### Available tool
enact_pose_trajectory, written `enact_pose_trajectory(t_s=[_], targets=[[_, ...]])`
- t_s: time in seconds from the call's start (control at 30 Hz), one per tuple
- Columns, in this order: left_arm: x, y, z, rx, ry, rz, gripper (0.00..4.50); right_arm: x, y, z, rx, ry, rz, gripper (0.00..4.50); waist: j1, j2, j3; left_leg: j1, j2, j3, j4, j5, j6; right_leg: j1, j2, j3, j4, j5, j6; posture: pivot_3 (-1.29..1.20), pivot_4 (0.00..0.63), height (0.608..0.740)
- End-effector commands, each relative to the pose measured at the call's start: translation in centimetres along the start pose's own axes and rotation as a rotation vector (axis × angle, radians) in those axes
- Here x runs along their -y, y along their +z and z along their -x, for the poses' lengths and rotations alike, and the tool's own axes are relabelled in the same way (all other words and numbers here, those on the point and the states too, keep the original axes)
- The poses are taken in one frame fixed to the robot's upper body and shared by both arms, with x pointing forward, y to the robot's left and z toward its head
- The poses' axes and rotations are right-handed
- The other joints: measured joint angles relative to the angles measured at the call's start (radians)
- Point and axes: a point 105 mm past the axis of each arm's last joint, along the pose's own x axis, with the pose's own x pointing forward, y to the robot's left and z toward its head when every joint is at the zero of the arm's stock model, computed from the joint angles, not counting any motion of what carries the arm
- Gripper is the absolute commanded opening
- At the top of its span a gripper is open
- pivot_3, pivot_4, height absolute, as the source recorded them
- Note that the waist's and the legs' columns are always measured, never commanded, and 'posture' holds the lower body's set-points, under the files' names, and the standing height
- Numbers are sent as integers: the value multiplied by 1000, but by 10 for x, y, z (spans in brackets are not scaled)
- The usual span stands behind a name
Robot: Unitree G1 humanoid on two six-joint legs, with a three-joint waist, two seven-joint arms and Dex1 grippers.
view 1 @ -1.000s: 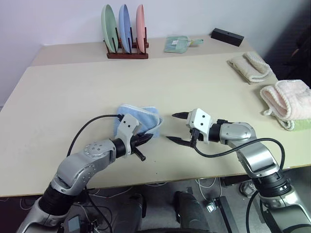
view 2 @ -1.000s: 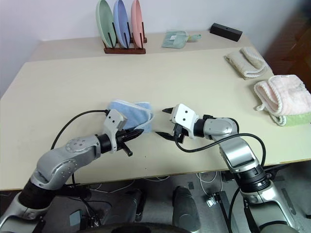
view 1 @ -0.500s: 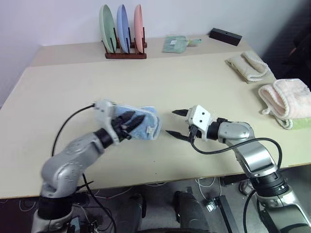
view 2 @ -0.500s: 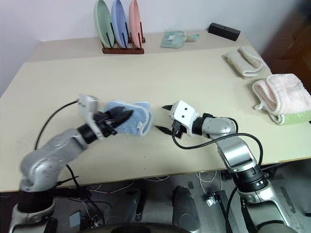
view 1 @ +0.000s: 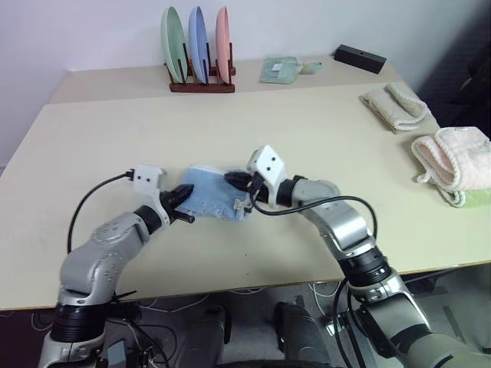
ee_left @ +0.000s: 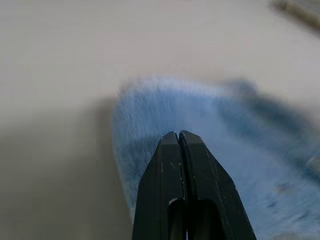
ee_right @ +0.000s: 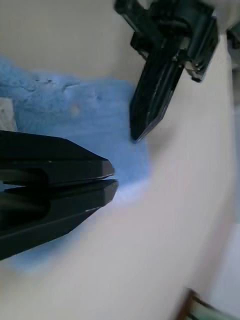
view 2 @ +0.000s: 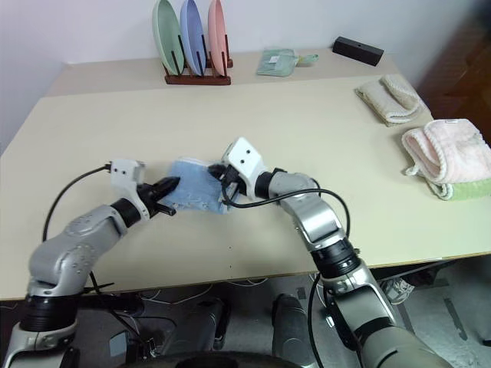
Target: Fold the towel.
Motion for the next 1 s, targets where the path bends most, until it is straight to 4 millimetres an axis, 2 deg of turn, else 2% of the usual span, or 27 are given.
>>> enact_pose_trajectory(t_s=[0.03, 0.1, 0.17, 0.23, 0.27, 0.33, 0.4, 0.57, 0.77, 0.87, 1.0], targets=[[-3, -9, -8, -12, 28, -20, 0, 0, -28, -9, -108, -30, 4, 52, -1, 0, 0, 0, 0, 0, 0, 0, 0, 0, 0, 0, 0, 0, 0, 0, 150, 738], [-7, -17, -8, -32, 46, -35, 0, 2, -41, -8, -148, -50, 8, 52, -2, 1, 0, 0, 0, 0, 0, 0, 0, 0, 0, 0, 0, 0, 0, 0, 150, 738], [-10, -21, -6, -32, 60, -35, 0, 4, -43, -5, -150, -67, 10, 52, -2, 1, -1, 1, 0, 0, 0, 0, 0, 0, 0, 0, 1, 0, 0, 0, 150, 738], [-6, -9, -1, 51, 36, -8, 0, 7, -32, 0, -91, -72, -18, 52, -1, 1, -1, 1, 0, 0, 0, 0, 0, 1, 0, 0, 1, 0, 0, 0, 150, 738], [-4, 1, 5, 113, 22, 14, 0, 9, -23, 4, -54, -70, -49, 275, -2, 1, -1, 2, 1, 0, 0, 0, 0, 1, 0, 0, 1, 0, 0, 0, 150, 738], [-6, 18, 18, 212, 21, 53, 0, 14, -9, 16, 4, -64, -104, 923, -2, 1, -1, 1, 1, 0, 0, 0, 0, 0, 0, 0, 1, 0, 0, 0, 150, 738], [-13, 27, 34, 262, 33, 51, 0, 22, 1, 30, 35, -84, -170, 1880, -2, 1, -1, 0, 2, -1, 0, 0, 0, -1, 0, 0, 1, 0, 0, 0, 150, 738], [-15, 25, 68, 220, -15, -73, 0, 31, -1, 53, 5, -128, -371, 4407, -5, 1, -1, 0, 2, 0, -1, 0, 0, -1, 0, 0, 1, 0, 0, 0, 150, 738], [-1, 15, 84, 135, -113, -181, 0, 29, -17, 49, -61, -131, -588, 4463, -2, 1, -1, 0, 2, 0, -1, 0, 0, -1, 0, 0, 0, 0, -1, 0, 150, 738], [2, 15, 85, 139, -118, -179, 0, 26, -21, 39, -75, -117, -656, 4463, -2, 1, -1, 0, 2, 0, -1, 0, 0, -1, 0, 0, 0, 0, -1, 0, 150, 738], [12, 9, 83, 135, -136, -171, 0, 8, -16, 16, -91, -28, -662, 4463, -6, 1, -1, 0, 2, 0, -1, 0, 0, -1, 0, 0, 0, 0, -1, 0, 150, 738]])
